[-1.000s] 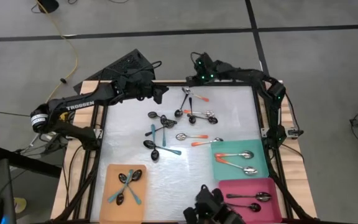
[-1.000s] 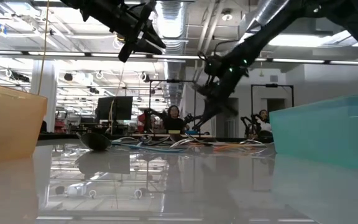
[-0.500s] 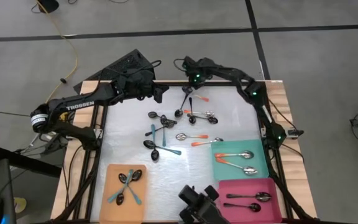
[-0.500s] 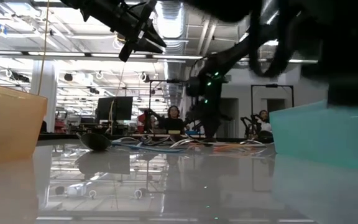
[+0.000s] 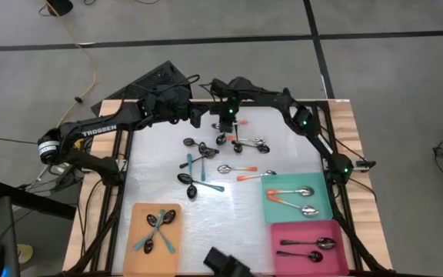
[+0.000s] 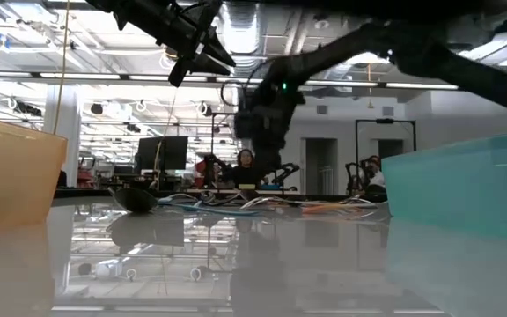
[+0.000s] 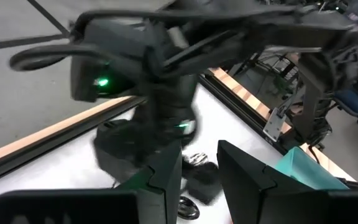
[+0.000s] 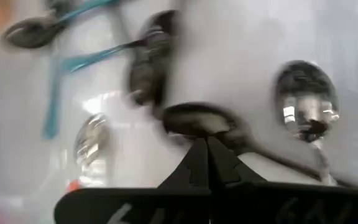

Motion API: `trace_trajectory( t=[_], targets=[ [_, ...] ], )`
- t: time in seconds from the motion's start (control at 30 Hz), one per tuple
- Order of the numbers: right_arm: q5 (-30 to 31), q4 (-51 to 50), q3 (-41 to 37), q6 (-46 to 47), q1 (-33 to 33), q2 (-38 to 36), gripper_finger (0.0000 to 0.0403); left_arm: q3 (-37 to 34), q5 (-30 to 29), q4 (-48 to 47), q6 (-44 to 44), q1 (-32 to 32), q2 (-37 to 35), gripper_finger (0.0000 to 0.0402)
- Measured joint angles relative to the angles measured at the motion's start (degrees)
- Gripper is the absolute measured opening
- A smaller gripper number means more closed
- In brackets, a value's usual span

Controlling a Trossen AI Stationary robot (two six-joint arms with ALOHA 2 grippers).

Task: Sort silverware by color (type)
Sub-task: Put the orange spoon into the blue bin

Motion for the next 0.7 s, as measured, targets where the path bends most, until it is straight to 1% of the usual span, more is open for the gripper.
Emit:
trace_trajectory(
  t=[0.03,0.07,0.2,0.27,0.37,0.47,0.57,0.7],
  targets=[
    [0.1,-0.3,0.0,-1.0,0.8,-0.9,0.0000,0.0,0.1,0.0,0.0,0.0,0.0,0.0088],
    [1.6,0.1,0.0,-1.0,1.5,-2.0,0.0000,0.0,0.4,0.0,0.0,0.0,0.0,0.0088],
    [13.1,0.0,0.1,-0.7,3.6,-5.1,0.0006,0.0,0.9,0.0,0.0,0.0,0.0,0.0088],
    [17.0,0.0,0.1,-1.3,3.6,-6.1,0.0013,0.0,2.8,0.0,-0.6,0.0,0.0,0.0088],
    [18.4,0.5,0.1,-2.7,2.7,-7.6,0.0028,0.0,7.9,0.0,-0.6,0.0,0.0,0.0089],
    [18.7,0.4,0.1,-5.0,2.0,-7.8,0.0054,0.0,12.7,-0.9,-0.5,-0.4,0.0,0.0089],
    [19.8,0.6,0.1,-7.0,2.5,-6.5,0.0088,0.0,13.0,-2.7,0.2,-1.5,0.0,0.0089],
    [21.1,1.3,0.0,-8.4,3.7,-5.0,0.0151,0.0,11.6,-5.1,1.5,-2.9,0.0,0.0089]
  ],
)
